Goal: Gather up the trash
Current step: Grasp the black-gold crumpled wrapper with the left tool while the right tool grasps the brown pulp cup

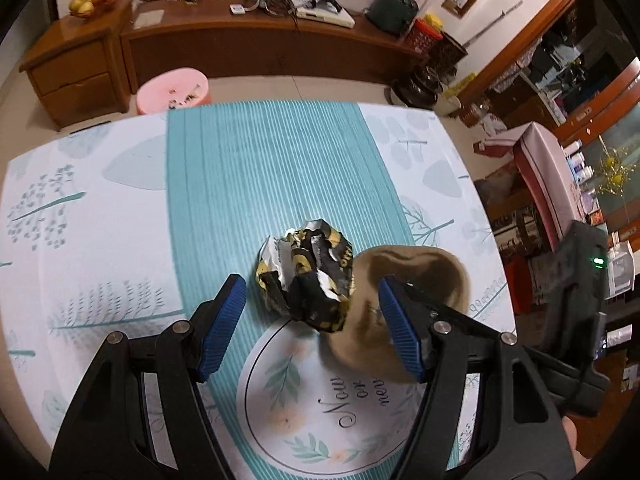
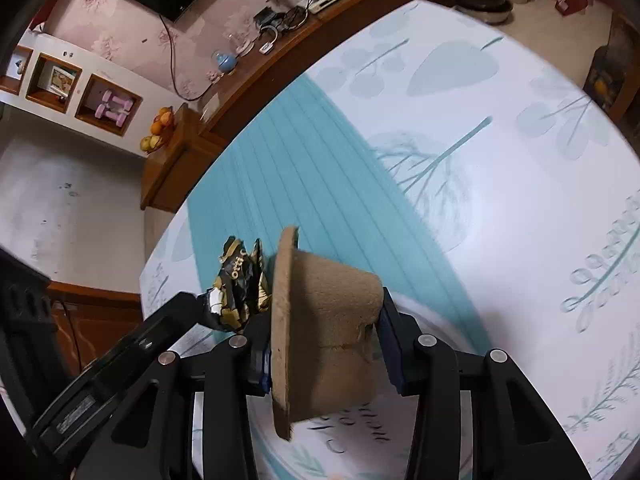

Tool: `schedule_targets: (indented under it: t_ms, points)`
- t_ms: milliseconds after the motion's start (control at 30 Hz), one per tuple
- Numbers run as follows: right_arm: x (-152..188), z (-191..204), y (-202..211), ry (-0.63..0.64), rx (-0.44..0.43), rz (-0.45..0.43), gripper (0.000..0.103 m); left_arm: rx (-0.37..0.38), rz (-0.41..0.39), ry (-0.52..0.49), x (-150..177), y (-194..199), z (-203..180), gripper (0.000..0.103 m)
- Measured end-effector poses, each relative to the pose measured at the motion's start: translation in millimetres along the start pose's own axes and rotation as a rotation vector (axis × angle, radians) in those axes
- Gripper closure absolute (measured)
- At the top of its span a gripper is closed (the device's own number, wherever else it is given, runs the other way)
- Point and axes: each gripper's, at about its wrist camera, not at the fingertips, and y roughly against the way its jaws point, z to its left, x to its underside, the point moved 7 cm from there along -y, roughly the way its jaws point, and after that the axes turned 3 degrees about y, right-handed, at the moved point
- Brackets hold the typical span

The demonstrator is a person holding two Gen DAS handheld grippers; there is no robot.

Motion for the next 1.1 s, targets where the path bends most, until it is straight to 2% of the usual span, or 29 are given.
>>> schedule_targets:
  t_ms: [167,333,467,533,633,867,1100]
  points:
    - [-7,-7,6,0.035,0.053,-0.037,0.062,-0.026,0.056,-0.009,-3,-35,-3,0.037]
    - [-4,-18,20,0.059,0.057,-0.048,0.062,-0.04,0.123,0.007,2,-68,-4,0.037]
    - [4,-17,30,0.082,0.051,-0.053,0.062,-0.043,0.085,-0.006,4,-71,-9,0.041]
    - [8,-15,34,0.094,0.045,-0.057,0.062,-0.047,0.056,-0.024,6,-66,-13,0.049]
    - [15,-13,45,0.113,0.034,-0.063,0.062,-0.055,0.055,-0.019,14,-59,-18,0.052]
    - [40,-18,87,0.161,0.019,-0.082,0.062,-0.047,0.037,-0.008,53,-20,-32,0.052]
    - [93,-41,152,0.211,-0.029,-0.089,0.062,-0.024,-0.005,-0.023,116,43,-76,0.052]
